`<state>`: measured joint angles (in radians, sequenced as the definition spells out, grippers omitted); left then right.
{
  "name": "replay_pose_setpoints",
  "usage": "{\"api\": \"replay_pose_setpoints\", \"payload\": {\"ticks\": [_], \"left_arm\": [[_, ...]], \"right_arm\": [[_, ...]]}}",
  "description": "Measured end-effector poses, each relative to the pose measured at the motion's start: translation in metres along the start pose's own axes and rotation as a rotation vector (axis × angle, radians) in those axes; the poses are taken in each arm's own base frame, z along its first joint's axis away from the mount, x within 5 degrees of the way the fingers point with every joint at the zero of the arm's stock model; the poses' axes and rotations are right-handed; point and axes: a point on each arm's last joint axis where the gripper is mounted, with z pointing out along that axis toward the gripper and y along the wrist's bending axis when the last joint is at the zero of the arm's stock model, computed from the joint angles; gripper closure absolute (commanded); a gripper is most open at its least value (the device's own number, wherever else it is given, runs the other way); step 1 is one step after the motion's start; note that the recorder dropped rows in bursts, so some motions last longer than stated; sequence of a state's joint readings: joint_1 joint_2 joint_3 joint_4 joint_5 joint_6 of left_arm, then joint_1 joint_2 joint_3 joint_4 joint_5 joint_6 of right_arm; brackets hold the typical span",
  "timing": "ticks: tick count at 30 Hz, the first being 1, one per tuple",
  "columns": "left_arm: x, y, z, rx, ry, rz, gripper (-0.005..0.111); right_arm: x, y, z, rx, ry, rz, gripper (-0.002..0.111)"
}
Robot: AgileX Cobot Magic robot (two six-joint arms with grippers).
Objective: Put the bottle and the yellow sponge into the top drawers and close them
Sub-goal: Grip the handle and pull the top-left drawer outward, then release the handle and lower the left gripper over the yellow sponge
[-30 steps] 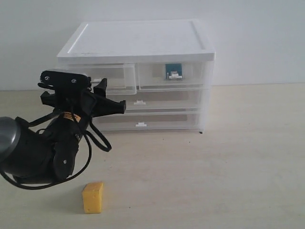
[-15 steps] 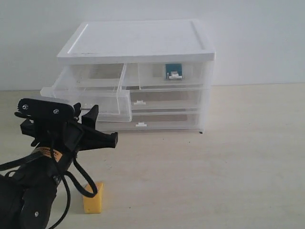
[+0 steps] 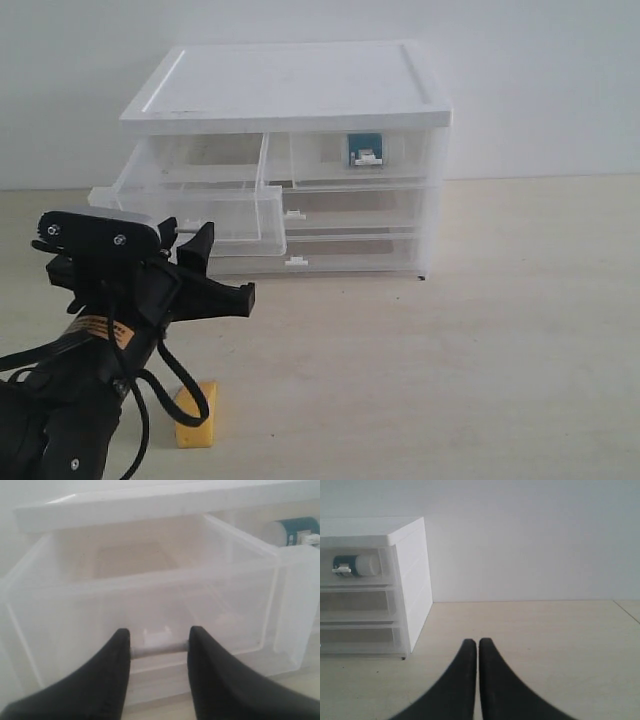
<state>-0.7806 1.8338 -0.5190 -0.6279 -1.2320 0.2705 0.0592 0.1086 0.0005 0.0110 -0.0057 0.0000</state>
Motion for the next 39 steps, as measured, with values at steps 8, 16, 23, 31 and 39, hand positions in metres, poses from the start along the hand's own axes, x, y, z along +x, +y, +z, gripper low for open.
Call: {"api": "replay_pose_setpoints", "payload": {"ticks": [8, 16, 23, 31, 39], "left_arm": [[-0.001, -0.003, 0.000, 0.034, -0.009, 0.007, 0.102], [0.002, -0.004, 0.000, 0.041, 0.023, 0.007, 0.056], [0.006, -0.007, -0.001, 0.078, 0.066, 0.017, 0.032], [0.004, -0.007, -0.009, 0.116, 0.267, -0.018, 0.032], [-0.003, -0.005, -0.027, 0.185, 0.499, 0.014, 0.032]], "right_arm": [[0.000, 0.000, 0.000, 0.000, 0.000, 0.000, 0.108], [0.000, 0.000, 0.000, 0.000, 0.000, 0.000, 0.108], [0.000, 0.000, 0.000, 0.000, 0.000, 0.000, 0.108], [0.001, 0.000, 0.000, 0.000, 0.006, 0.000, 0.108], [0.001, 0.000, 0.000, 0.000, 0.006, 0.000, 0.108]]}}
